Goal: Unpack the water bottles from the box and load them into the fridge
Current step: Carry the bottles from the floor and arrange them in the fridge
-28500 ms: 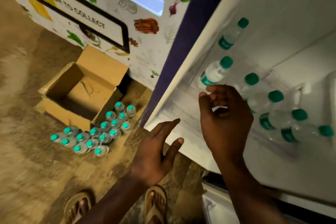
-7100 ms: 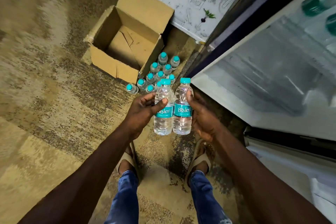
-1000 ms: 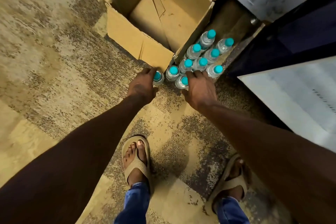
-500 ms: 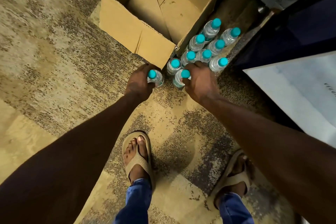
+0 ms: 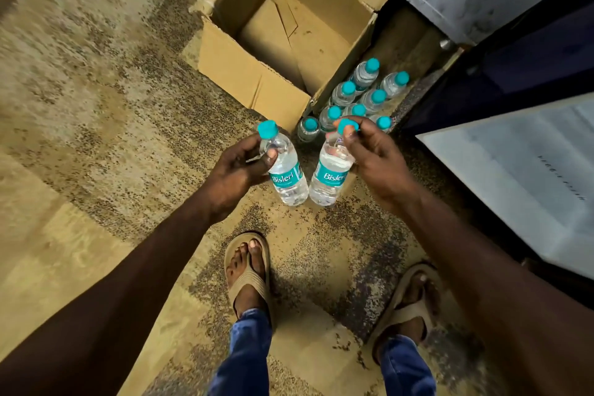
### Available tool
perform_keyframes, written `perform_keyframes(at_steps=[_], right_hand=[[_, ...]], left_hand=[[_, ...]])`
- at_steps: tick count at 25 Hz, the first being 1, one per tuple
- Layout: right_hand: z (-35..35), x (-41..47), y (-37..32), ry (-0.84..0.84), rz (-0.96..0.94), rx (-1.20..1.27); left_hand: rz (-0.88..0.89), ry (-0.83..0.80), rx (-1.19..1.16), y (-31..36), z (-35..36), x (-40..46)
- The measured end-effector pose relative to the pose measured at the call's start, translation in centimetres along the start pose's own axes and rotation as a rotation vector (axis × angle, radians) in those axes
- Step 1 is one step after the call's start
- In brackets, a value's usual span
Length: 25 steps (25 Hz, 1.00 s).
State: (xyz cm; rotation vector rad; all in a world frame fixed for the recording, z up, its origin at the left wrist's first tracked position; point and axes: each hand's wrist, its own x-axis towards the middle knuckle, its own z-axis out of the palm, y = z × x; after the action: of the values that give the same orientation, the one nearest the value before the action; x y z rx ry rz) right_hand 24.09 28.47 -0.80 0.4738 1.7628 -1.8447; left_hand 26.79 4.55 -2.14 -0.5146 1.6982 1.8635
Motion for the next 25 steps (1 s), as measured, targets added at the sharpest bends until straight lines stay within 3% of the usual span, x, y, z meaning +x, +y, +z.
perform_keyframes(at_steps=[6,13,17,22,25], right_hand=[[0.7,-4.7,-3.6,0.158,0.102,0.135],[-3.7,-10.9,-7.6,0.140,0.146,0.198],[-6.7,-15.1,-10.9,0.130,0.080,0.089],[-9.7,-19.3,-13.9,0.331,0.115,0.054],[-12.3,-21.9,-15.9,0.345,0.075,-0.048]], left_hand=[[0.010,-0.036,-0.081,3.0,6.4,-4.1],[-0.006,-0.053,-0.018,7.7,13.5,-7.5],[0.038,-0.080,0.055,11.3,17.3,-9.7],[0.144,-0.095,0.232,15.8,22.9,-13.0],[0.206,-0.142,0.335,18.6,25.5,-14.2]])
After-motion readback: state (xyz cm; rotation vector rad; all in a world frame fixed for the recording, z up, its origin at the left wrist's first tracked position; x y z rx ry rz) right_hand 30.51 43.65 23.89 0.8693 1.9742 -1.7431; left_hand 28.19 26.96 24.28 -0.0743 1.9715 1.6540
